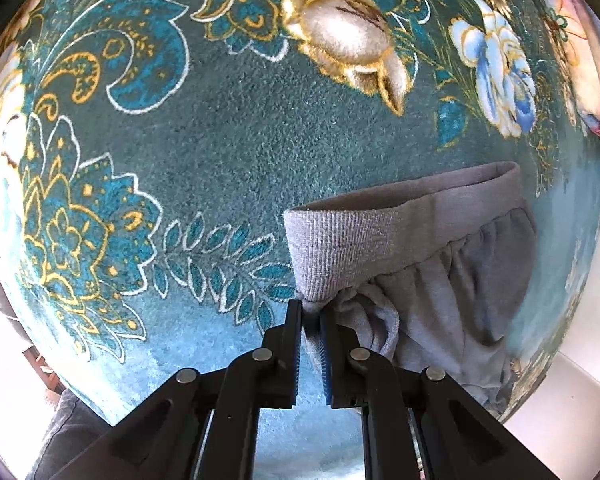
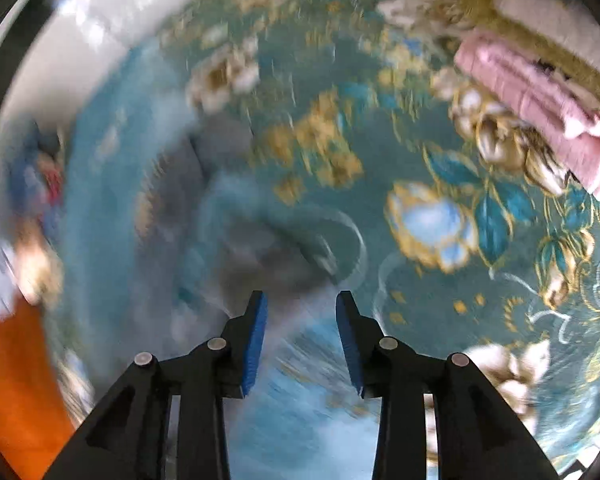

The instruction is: Fold clothes

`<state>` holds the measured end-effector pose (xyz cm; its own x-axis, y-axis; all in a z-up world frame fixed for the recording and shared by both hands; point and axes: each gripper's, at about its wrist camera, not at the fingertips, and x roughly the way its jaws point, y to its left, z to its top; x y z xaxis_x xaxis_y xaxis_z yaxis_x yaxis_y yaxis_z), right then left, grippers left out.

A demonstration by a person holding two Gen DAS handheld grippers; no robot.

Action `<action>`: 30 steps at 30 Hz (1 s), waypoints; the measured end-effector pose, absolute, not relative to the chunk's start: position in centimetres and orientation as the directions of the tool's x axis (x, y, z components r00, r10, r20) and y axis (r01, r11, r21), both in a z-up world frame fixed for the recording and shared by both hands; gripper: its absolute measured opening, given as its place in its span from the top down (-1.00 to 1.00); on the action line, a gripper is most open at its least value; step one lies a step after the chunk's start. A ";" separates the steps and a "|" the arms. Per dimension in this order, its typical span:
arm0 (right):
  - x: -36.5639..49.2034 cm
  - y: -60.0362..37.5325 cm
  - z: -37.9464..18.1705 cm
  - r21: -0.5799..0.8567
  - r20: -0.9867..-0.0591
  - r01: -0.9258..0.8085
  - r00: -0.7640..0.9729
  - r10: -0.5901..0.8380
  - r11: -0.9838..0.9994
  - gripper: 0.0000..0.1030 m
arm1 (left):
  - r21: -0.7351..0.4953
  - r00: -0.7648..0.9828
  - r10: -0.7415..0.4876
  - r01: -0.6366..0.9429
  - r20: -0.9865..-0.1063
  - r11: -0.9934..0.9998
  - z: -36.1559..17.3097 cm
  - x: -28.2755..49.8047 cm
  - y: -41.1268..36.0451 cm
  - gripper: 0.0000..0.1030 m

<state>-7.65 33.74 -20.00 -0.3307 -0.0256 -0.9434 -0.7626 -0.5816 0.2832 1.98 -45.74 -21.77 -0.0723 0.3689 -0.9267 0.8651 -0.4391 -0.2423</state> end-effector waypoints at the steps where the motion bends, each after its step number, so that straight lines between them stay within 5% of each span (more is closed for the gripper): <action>1: -8.4 32.8 -20.2 0.262 -0.946 -0.726 -0.325 -0.018 -0.636 0.25 | -0.239 -0.069 0.365 0.863 -0.929 -0.446 -21.7 1.9 -45.8 0.78; 4: -11.5 29.3 -20.7 0.098 -0.961 -0.545 -0.269 0.062 -0.833 -0.04 | -0.227 -0.057 0.351 0.855 -0.934 -0.465 -21.3 1.8 -45.9 0.78; 12: -14.3 24.4 -24.1 -0.233 -0.953 -0.103 -0.176 0.248 -0.967 -0.05 | -0.183 -0.032 0.306 0.859 -0.951 -0.479 -21.1 2.9 -45.9 0.75; 13: -14.3 24.8 -24.0 -0.218 -0.956 -0.119 -0.174 0.236 -0.969 0.00 | -0.178 -0.030 0.300 0.860 -0.954 -0.478 -21.0 3.1 -46.0 0.75; 15: -14.4 26.1 -23.7 -0.162 -0.965 -0.180 -0.176 0.194 -0.970 0.79 | -0.168 -0.029 0.287 0.864 -0.957 -0.475 -20.8 3.4 -46.2 0.75; 16: -14.5 26.7 -23.5 -0.134 -0.969 -0.210 -0.177 0.173 -0.968 0.85 | -0.168 -0.031 0.284 0.866 -0.958 -0.471 -20.8 3.5 -46.3 0.75; 23: -10.5 41.3 -19.3 0.255 -0.920 -0.733 -0.384 0.074 -0.631 0.87 | -0.158 -0.035 0.265 0.873 -0.964 -0.462 -21.3 3.4 -45.2 0.75; 30: -8.3 47.4 -21.8 0.223 -0.949 -0.870 -0.298 0.108 -0.439 0.91 | -0.161 -0.037 0.269 0.877 -0.962 -0.453 -22.2 4.2 -44.3 0.70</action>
